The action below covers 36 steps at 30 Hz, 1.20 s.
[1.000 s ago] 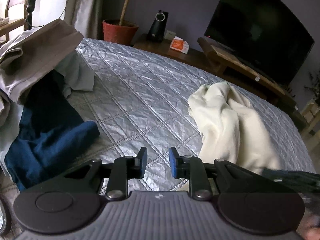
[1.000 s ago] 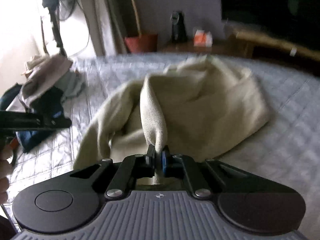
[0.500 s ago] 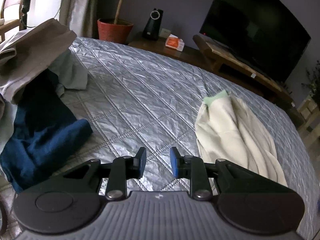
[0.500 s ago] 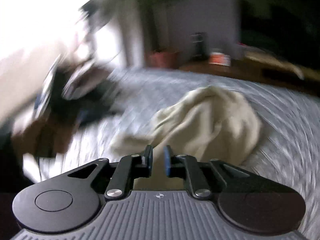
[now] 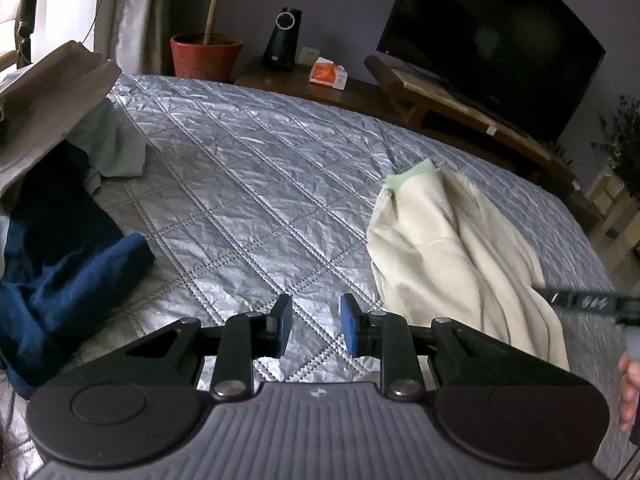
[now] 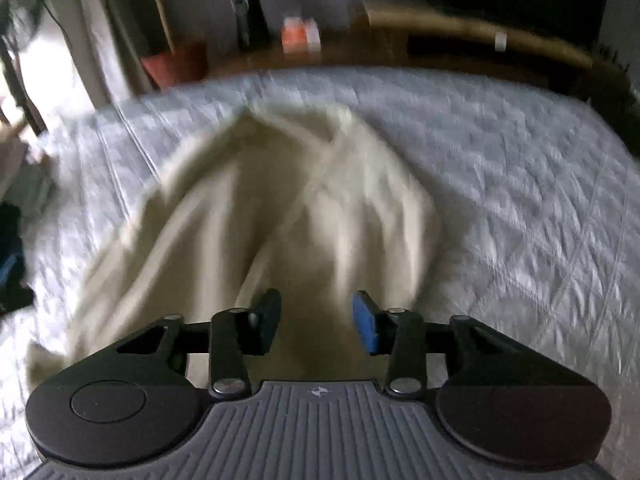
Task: Fold clothes
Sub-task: 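Grasp the cream sweatshirt with the right gripper and lift it, then shake the held sweatshirt with the right gripper and drop it flat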
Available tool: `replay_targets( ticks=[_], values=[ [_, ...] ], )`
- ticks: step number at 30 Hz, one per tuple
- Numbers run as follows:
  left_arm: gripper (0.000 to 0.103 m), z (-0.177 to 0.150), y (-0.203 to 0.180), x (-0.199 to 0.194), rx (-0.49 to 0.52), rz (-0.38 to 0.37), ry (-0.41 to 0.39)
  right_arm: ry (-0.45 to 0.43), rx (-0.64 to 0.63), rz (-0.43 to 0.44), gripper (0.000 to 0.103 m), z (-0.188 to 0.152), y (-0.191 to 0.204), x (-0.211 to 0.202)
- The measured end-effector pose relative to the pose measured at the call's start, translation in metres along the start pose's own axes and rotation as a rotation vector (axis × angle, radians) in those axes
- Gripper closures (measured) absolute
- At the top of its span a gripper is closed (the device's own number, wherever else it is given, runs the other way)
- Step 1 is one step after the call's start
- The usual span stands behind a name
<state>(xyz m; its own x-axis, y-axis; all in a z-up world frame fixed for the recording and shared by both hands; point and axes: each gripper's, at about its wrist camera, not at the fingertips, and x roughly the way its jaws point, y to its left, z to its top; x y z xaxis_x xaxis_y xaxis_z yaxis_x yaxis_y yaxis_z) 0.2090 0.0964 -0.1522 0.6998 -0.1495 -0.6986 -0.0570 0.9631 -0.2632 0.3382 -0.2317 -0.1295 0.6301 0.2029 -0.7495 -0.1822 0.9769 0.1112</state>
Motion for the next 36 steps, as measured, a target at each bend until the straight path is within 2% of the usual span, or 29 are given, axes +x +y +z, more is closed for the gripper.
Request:
replay_targets(
  ticks=[1,3,5,9,12,14,17,20,22,25,26,28,29,30,31,32,33,35,36],
  values=[
    [0.08,0.0,0.0,0.0,-0.003,-0.001,0.002,-0.046,0.002,0.004,0.055,0.0,0.002,-0.009],
    [0.08,0.0,-0.002,0.001,-0.006,-0.006,0.005,-0.053,0.037,0.036,0.054,0.001,0.002,-0.016],
    [0.08,-0.001,-0.005,0.002,0.001,-0.01,0.007,0.032,0.019,0.071,0.057,-0.002,0.005,-0.006],
    [0.08,-0.002,-0.008,0.003,0.008,-0.005,0.008,0.088,-0.032,0.079,0.061,-0.006,0.011,0.003],
    [0.08,-0.003,-0.008,0.003,0.006,-0.003,0.007,0.063,-0.059,0.032,0.099,-0.005,0.008,-0.002],
    [0.08,-0.003,-0.01,0.004,0.01,-0.002,0.007,0.033,-0.066,0.002,0.1,0.0,0.002,-0.006],
    [0.08,-0.003,-0.011,0.005,0.01,-0.002,0.008,-0.056,-0.048,-0.105,0.1,0.02,-0.024,-0.021],
    [0.08,-0.003,-0.01,0.004,0.005,0.001,0.004,-0.156,0.026,-0.275,0.1,0.045,-0.07,-0.04],
    [0.08,-0.004,-0.01,0.004,0.002,0.005,0.003,-0.19,0.069,-0.404,0.099,0.059,-0.102,-0.048],
    [0.08,-0.003,-0.01,0.004,-0.005,0.013,0.0,-0.195,0.042,-0.6,0.096,0.064,-0.13,-0.054],
    [0.08,-0.003,-0.009,0.005,-0.008,0.016,-0.002,-0.215,0.039,-0.617,0.093,0.062,-0.13,-0.061],
    [0.08,-0.002,-0.008,0.004,-0.017,0.024,-0.004,-0.273,-0.012,-0.572,0.088,0.053,-0.109,-0.075],
    [0.08,-0.002,-0.007,0.004,-0.017,0.027,-0.006,-0.294,-0.052,-0.532,0.08,0.048,-0.094,-0.079],
    [0.08,-0.002,-0.007,0.003,-0.013,0.031,-0.009,-0.297,-0.092,-0.437,0.073,0.042,-0.076,-0.081],
    [0.08,-0.002,-0.007,0.002,-0.008,0.035,-0.013,-0.3,-0.131,-0.341,0.056,0.036,-0.058,-0.082],
    [0.08,-0.002,-0.006,0.002,-0.004,0.039,-0.016,-0.298,-0.177,-0.245,0.049,0.029,-0.038,-0.083],
    [0.08,-0.001,-0.005,0.001,-0.001,0.045,-0.019,-0.273,-0.266,-0.143,0.044,0.02,-0.012,-0.079],
    [0.08,0.0,-0.002,0.0,-0.006,0.052,-0.019,-0.218,-0.444,0.057,0.044,0.002,0.041,-0.071],
    [0.08,0.0,0.001,-0.001,-0.013,0.053,-0.019,-0.184,-0.54,0.124,0.044,-0.008,0.067,-0.064]
  ],
)
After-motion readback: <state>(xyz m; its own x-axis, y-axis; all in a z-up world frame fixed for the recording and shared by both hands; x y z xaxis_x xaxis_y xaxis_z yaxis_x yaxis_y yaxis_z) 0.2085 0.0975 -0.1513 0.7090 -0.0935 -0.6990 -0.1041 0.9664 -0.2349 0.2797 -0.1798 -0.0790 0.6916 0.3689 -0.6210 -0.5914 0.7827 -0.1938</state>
